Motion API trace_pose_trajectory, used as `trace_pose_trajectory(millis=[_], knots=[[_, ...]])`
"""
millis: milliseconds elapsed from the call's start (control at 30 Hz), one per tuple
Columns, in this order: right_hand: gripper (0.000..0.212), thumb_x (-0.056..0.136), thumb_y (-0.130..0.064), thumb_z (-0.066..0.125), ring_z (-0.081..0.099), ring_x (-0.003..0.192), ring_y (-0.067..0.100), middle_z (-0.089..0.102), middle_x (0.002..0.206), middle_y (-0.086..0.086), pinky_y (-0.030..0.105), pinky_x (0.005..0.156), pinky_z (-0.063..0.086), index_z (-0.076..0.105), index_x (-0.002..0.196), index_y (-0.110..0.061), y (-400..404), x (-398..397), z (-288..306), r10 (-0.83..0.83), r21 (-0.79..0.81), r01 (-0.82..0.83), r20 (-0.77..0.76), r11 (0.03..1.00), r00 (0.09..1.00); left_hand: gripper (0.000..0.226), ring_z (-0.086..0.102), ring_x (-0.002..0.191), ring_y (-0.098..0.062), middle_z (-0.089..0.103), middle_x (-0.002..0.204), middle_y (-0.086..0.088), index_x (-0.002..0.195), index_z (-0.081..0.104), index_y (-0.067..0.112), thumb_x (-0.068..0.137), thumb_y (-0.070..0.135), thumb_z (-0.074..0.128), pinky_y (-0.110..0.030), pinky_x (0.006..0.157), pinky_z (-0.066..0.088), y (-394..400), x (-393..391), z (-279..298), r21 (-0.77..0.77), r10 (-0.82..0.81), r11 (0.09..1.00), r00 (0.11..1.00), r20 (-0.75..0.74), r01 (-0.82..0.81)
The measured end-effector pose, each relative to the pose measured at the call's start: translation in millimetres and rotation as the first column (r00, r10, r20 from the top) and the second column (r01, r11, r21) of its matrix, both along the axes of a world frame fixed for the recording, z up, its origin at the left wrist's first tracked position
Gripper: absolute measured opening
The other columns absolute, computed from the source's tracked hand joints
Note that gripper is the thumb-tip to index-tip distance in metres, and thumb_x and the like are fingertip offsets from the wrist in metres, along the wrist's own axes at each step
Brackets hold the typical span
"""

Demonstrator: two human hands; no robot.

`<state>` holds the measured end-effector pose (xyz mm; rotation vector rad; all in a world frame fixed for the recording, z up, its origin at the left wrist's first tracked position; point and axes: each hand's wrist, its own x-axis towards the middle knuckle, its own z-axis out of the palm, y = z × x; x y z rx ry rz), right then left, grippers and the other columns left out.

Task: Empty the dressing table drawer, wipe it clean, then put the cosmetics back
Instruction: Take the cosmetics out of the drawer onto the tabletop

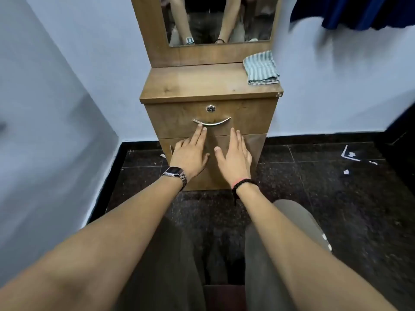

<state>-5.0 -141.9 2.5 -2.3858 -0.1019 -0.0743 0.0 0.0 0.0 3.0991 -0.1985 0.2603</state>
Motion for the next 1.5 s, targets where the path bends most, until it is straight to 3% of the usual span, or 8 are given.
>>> trace_pose_trajectory(millis=[300,500,633,867,1067,1167,1333,1500], knots=[[0.07,0.096,-0.037,0.045,0.007,0.148,0.013,0.006,0.161,-0.002,0.044,0.116,0.013,0.006,0.153,-0.025,1,19,14,-0.03,0.163,0.014,0.094,0.987,0.995,0.065,0.053,0.117,-0.034,0.023,0.157,-0.004,0.151,0.02,0.018,0.091,0.029,0.045,-0.043,0.087,0.045,-15,40,1,-0.085,0.032,0.996,0.998,0.045,-0.028],[0.07,0.096,-0.034,0.046,0.006,0.148,0.013,0.005,0.161,-0.003,0.044,0.117,0.014,0.007,0.153,-0.026,4,13,22,-0.017,0.223,-0.015,0.14,0.975,0.99,0.066,0.048,0.125,-0.035,0.021,0.156,-0.008,0.148,0.022,0.012,0.091,0.028,0.051,-0.047,0.096,0.046,-22,35,6,-0.138,0.053,0.989,0.997,-0.063,-0.061],[0.066,0.096,-0.029,0.044,0.003,0.148,0.011,0.003,0.161,-0.005,0.042,0.119,0.01,0.01,0.153,-0.026,11,5,30,0.013,0.205,-0.06,0.221,0.977,0.975,0.071,0.05,0.123,-0.033,0.022,0.155,-0.008,0.149,0.02,0.013,0.088,0.03,0.052,-0.046,0.096,0.047,-21,14,4,-0.087,0.052,0.994,0.99,-0.131,-0.064],[0.064,0.093,-0.025,0.046,0.006,0.148,0.012,0.01,0.161,-0.002,0.038,0.118,0.003,0.02,0.151,-0.025,28,-14,59,0.086,0.075,-0.135,0.46,0.988,0.884,0.038,0.056,0.111,-0.036,0.06,0.124,-0.018,0.125,0.056,0.007,0.09,0.022,0.049,-0.043,0.088,0.046,-34,-53,31,0.026,0.079,0.997,0.959,-0.273,-0.074],[0.048,0.094,-0.03,0.047,0.017,0.146,0.014,0.022,0.158,0.0,0.042,0.118,0.009,0.041,0.141,-0.024,17,-25,65,0.103,-0.066,-0.082,0.439,0.994,0.893,0.052,0.057,0.106,-0.035,0.038,0.142,-0.01,0.135,0.043,0.012,0.087,0.023,0.057,-0.043,0.085,0.048,-34,-99,46,-0.1,-0.032,0.995,0.943,-0.331,-0.001],[0.029,0.096,-0.036,0.041,0.05,0.123,0.017,0.055,0.135,-0.002,0.039,0.106,0.026,0.06,0.116,-0.025,6,-30,60,0.146,-0.195,-0.077,0.37,0.978,0.918,0.055,0.059,0.111,-0.028,0.042,0.145,-0.003,0.138,0.044,0.018,0.086,0.031,0.055,-0.041,0.09,0.05,-28,-113,65,-0.074,-0.06,0.997,0.927,-0.37,0.036],[0.035,0.092,-0.038,0.031,0.059,0.079,0.02,0.067,0.081,-0.005,0.036,0.077,0.03,0.06,0.078,-0.025,2,-57,55,0.154,-0.367,0.004,0.4,0.93,0.903,0.017,0.062,0.081,-0.012,0.063,0.088,0.01,0.089,0.062,0.029,0.088,0.038,0.047,-0.036,0.076,0.052,-3,-134,106,-0.215,-0.074,0.975,0.992,-0.102,0.05],[0.032,0.093,-0.037,0.035,0.058,0.076,0.018,0.065,0.077,-0.008,0.034,0.077,0.028,0.062,0.079,-0.027,-1,-76,52,0.166,-0.403,0.025,0.432,0.915,0.886,0.033,0.054,0.109,-0.018,0.057,0.117,0.004,0.12,0.056,0.022,0.089,0.035,0.052,-0.036,0.095,0.045,14,-127,113,-0.249,-0.128,0.963,0.989,-0.073,0.106]])
